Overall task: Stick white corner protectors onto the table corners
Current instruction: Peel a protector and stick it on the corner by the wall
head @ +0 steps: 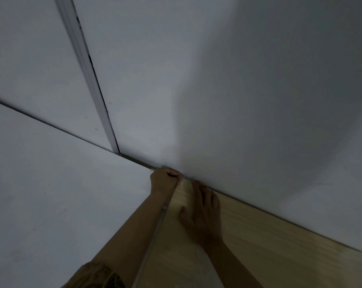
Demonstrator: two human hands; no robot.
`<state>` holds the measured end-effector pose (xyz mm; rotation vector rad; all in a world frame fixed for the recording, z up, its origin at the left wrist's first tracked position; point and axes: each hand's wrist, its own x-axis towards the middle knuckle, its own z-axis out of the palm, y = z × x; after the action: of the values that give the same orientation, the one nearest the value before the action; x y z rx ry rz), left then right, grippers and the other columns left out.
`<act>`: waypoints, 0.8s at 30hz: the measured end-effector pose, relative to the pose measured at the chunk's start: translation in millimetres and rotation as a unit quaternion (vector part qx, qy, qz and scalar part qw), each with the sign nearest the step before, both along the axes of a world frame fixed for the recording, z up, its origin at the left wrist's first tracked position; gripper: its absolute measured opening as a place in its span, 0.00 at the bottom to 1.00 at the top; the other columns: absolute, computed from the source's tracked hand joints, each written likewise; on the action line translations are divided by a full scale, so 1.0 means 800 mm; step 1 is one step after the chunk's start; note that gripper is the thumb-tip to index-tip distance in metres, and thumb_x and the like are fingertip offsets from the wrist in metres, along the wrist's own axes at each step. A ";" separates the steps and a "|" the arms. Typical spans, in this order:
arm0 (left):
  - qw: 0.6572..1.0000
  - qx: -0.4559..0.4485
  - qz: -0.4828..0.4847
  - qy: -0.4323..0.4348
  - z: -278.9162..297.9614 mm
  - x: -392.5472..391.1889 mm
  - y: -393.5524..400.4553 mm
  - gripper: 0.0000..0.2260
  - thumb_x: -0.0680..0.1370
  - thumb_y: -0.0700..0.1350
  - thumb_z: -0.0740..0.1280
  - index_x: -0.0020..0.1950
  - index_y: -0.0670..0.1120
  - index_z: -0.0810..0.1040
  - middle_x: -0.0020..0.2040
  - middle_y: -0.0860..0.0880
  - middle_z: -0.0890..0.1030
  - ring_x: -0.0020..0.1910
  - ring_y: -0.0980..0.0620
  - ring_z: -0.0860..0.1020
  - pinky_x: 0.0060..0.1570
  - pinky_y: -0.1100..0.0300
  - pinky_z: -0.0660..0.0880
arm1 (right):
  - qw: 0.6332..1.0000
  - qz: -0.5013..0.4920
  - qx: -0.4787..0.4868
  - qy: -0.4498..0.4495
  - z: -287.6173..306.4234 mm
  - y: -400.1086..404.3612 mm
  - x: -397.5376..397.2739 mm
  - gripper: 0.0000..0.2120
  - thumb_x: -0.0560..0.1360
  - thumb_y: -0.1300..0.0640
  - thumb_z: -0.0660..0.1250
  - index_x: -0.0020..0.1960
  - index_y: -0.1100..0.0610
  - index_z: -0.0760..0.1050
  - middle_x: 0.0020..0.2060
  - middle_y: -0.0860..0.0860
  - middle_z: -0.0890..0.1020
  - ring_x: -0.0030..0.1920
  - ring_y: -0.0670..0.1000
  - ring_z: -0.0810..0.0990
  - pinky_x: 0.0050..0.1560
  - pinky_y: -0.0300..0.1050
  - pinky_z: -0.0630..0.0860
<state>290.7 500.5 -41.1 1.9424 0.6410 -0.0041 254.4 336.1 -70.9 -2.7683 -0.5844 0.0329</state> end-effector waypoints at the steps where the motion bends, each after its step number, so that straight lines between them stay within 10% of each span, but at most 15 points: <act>1: 1.000 0.006 -0.002 0.007 0.001 0.002 0.000 0.05 0.72 0.39 0.71 0.46 0.44 0.86 0.48 0.47 0.85 0.48 0.52 0.81 0.52 0.66 0.74 | 1.000 0.005 -0.003 0.002 0.002 0.002 0.002 0.38 0.72 0.38 0.58 0.78 0.51 0.53 0.71 0.53 0.66 0.68 0.57 0.66 0.71 0.53 0.57; 12: 0.992 -0.115 0.041 0.030 -0.020 -0.015 -0.006 0.10 0.75 0.45 0.67 0.49 0.42 0.84 0.46 0.41 0.84 0.46 0.42 0.82 0.53 0.46 0.78 | 0.999 -0.005 0.038 0.029 0.010 0.004 0.001 0.37 0.71 0.37 0.60 0.77 0.42 0.52 0.74 0.50 0.61 0.73 0.53 0.56 0.74 0.52 0.53; 24: 0.965 -0.235 0.086 0.080 -0.009 -0.011 -0.018 0.08 0.77 0.39 0.66 0.54 0.38 0.80 0.58 0.36 0.79 0.58 0.38 0.77 0.62 0.46 0.73 | 0.999 -0.022 0.027 0.031 0.009 0.007 0.001 0.37 0.69 0.38 0.62 0.76 0.43 0.56 0.73 0.48 0.64 0.72 0.52 0.60 0.72 0.49 0.53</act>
<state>282.3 486.1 -48.1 1.4328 0.8305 -0.1904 255.4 341.4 -63.9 -2.7162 -0.5009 0.0906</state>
